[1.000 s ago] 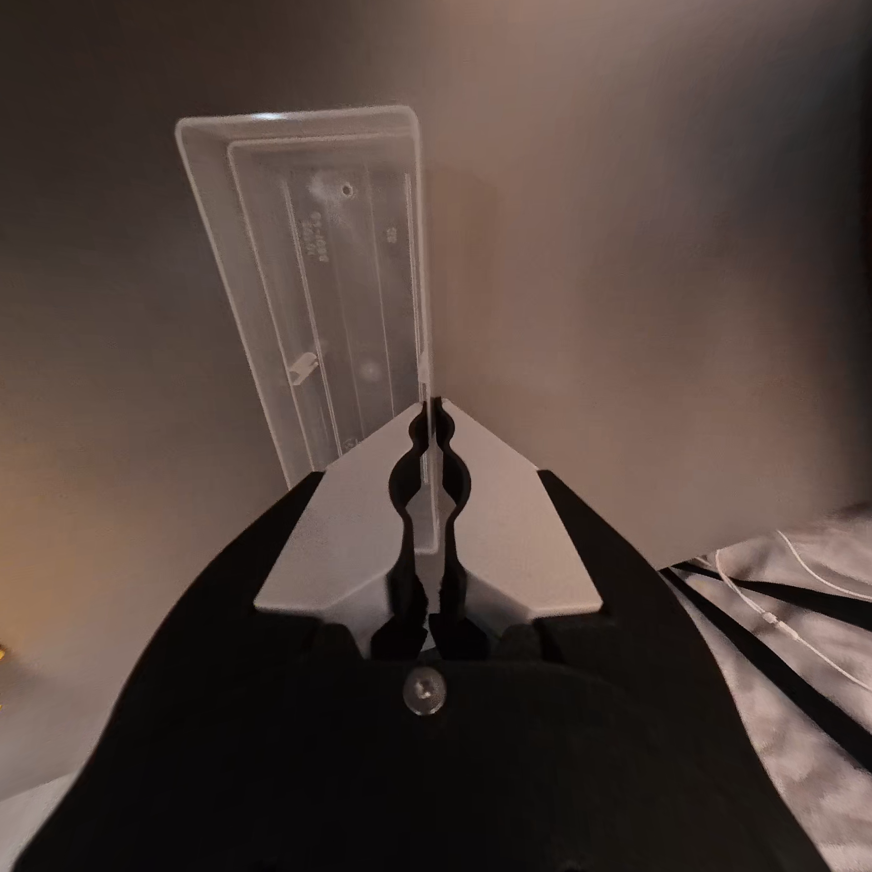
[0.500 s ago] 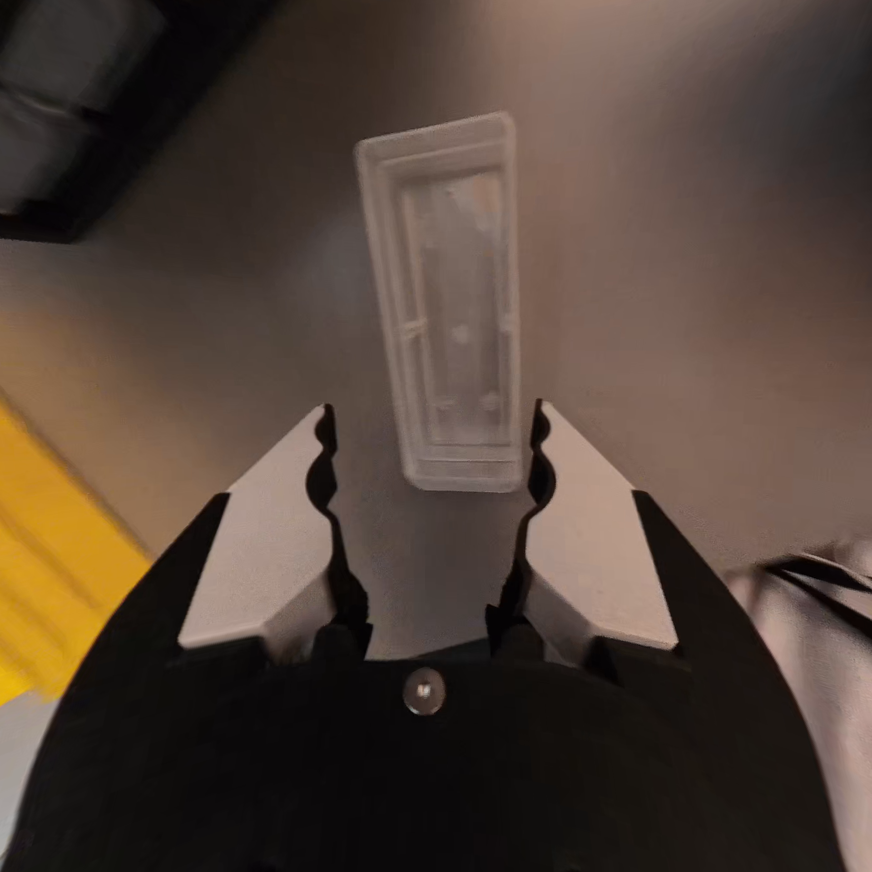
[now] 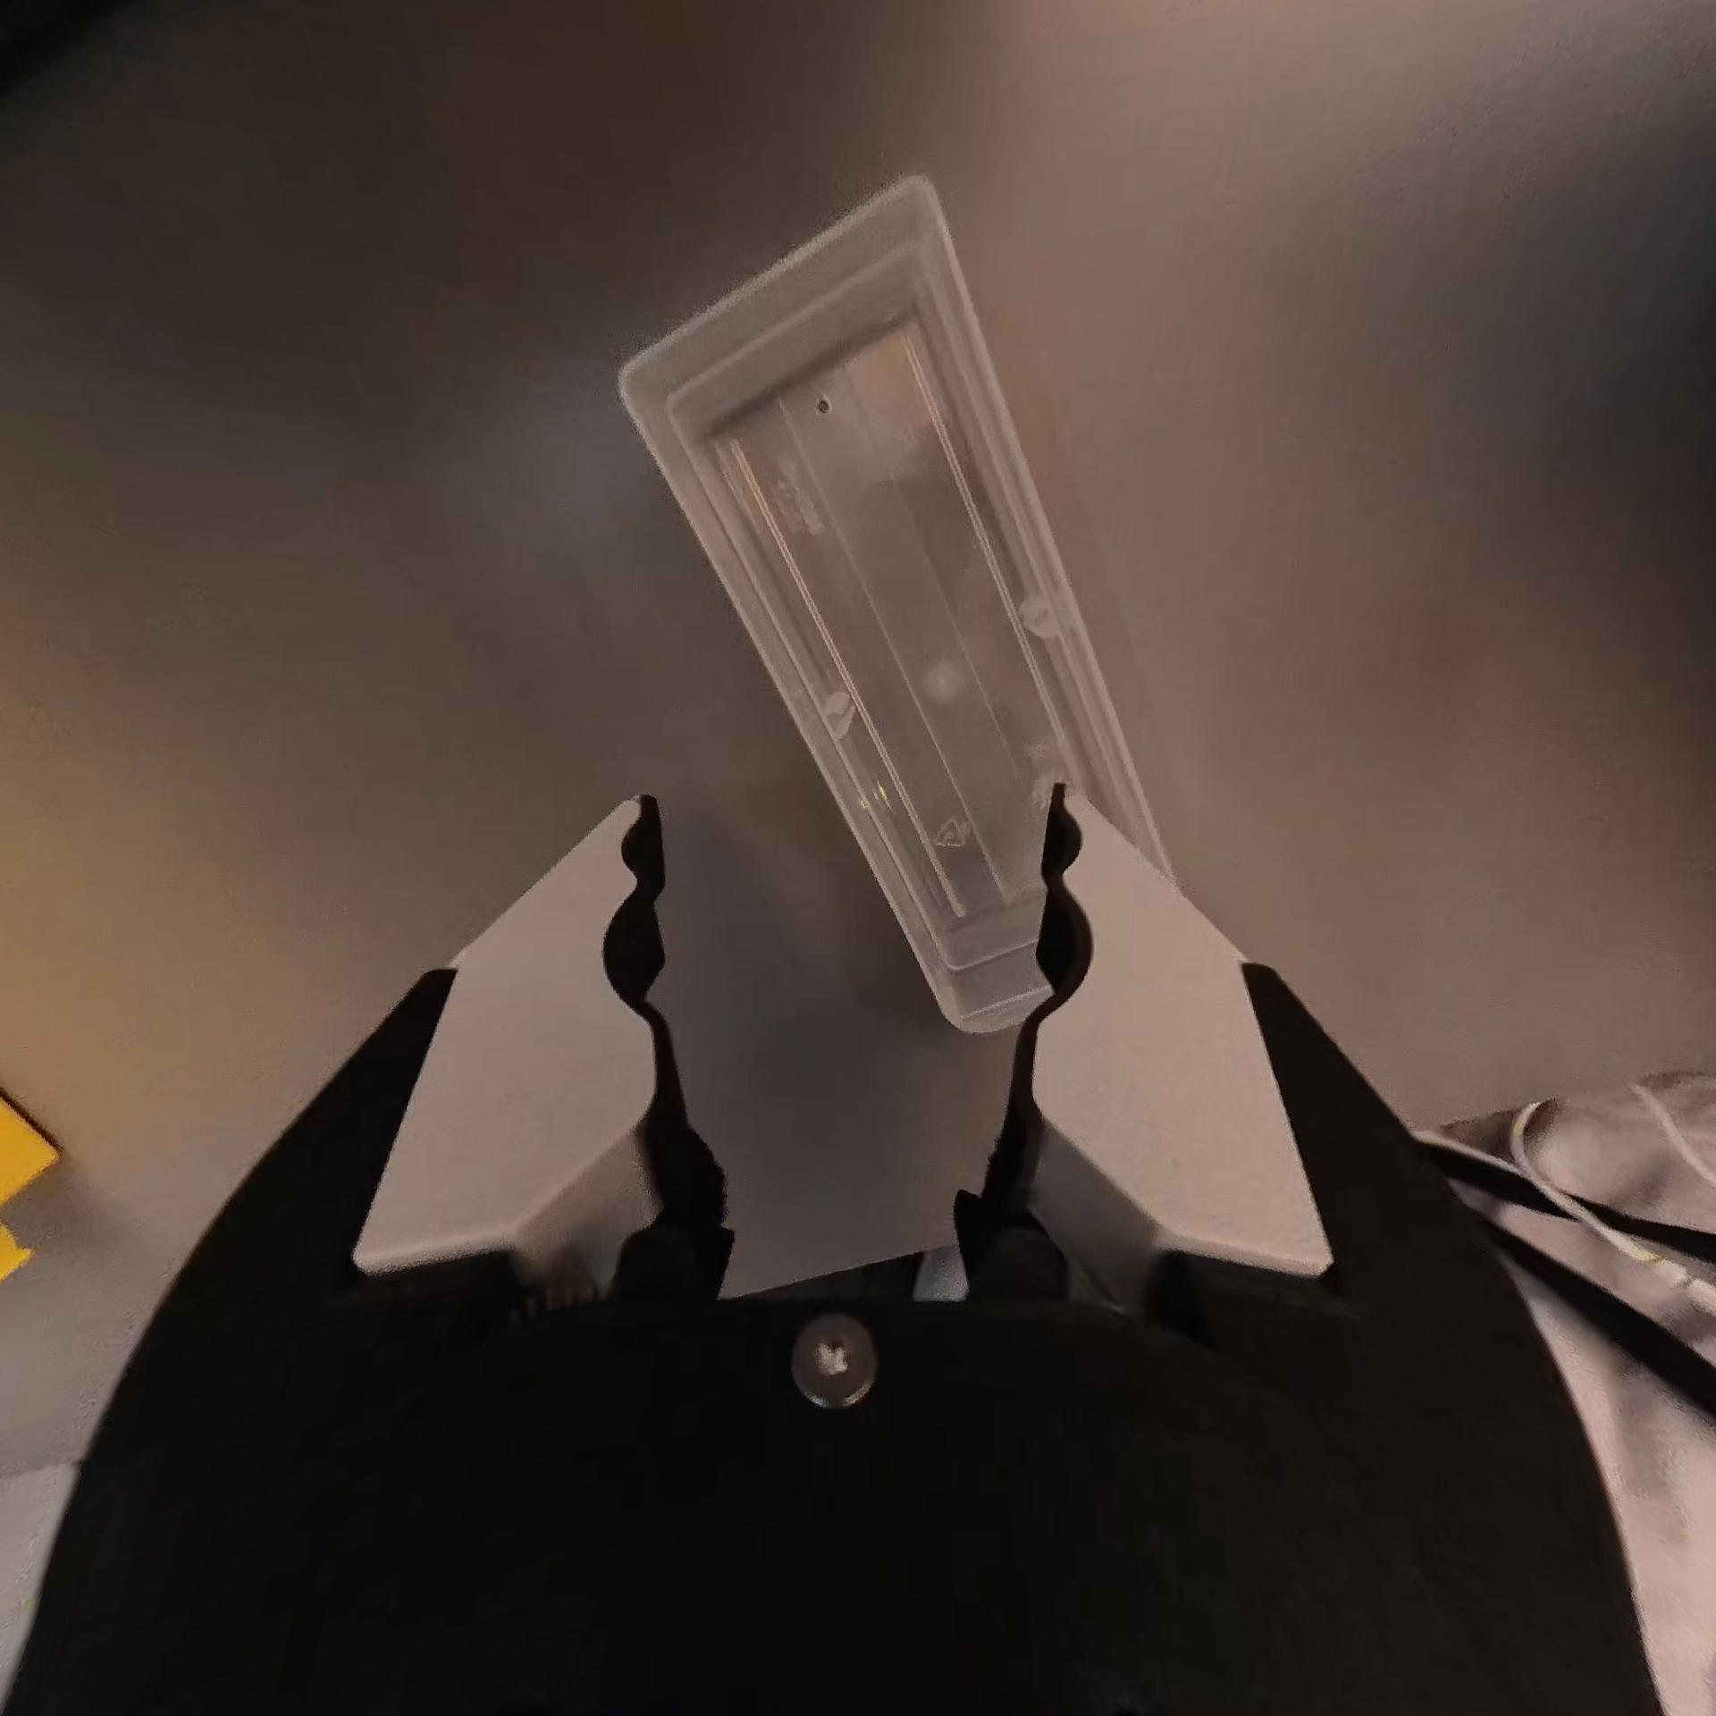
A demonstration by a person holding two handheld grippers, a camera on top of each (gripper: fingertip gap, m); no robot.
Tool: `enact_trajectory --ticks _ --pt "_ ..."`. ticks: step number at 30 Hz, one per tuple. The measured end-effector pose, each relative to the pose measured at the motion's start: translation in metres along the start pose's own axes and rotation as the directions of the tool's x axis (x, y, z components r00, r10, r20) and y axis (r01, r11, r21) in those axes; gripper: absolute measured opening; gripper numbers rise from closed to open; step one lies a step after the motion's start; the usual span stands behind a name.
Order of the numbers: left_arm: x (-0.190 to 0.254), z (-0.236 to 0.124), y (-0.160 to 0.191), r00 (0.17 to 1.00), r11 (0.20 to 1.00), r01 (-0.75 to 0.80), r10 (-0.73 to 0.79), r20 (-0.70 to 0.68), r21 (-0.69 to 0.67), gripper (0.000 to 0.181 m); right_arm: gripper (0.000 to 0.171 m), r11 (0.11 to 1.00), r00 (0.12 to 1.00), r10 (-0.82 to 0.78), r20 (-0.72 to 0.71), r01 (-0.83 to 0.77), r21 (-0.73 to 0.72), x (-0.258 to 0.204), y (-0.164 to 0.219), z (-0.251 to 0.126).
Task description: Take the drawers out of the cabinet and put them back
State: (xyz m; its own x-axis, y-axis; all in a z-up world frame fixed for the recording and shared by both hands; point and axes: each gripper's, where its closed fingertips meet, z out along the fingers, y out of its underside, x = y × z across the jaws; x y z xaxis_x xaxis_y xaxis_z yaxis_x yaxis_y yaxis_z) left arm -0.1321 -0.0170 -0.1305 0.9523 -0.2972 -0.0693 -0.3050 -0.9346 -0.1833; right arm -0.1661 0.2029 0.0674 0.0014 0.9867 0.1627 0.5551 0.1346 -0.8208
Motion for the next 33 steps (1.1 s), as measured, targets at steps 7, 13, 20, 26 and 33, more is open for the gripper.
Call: enact_trajectory --ticks 7,13,20,26,33 --pt "0.025 0.009 -0.001 0.992 0.994 0.100 -0.102 -0.076 -0.031 0.099 0.000 1.000 1.000 0.005 0.008 -0.005 0.005 0.000 0.000 0.000" --pt "0.016 0.001 -0.002 0.997 0.996 0.079 -0.079 -0.007 -0.029 0.084 0.000 1.000 1.000 -0.005 -0.005 0.005 -0.008 0.000 0.001 0.000" --pt "-0.001 0.011 0.017 0.998 0.992 0.046 -0.042 0.037 -0.120 0.066 0.000 1.000 1.000 0.009 0.011 -0.009 0.006 0.000 0.000 0.000" --pt "-0.003 -0.002 0.005 0.993 0.993 0.116 -0.117 -0.028 -0.037 0.060 0.000 1.000 1.000 0.008 0.015 -0.009 0.008 0.000 0.000 0.000" --pt "0.028 0.007 -0.005 0.981 0.983 0.184 -0.182 -0.063 0.028 0.120 0.000 1.000 1.000 0.007 0.008 -0.007 0.003 0.000 0.000 0.000"
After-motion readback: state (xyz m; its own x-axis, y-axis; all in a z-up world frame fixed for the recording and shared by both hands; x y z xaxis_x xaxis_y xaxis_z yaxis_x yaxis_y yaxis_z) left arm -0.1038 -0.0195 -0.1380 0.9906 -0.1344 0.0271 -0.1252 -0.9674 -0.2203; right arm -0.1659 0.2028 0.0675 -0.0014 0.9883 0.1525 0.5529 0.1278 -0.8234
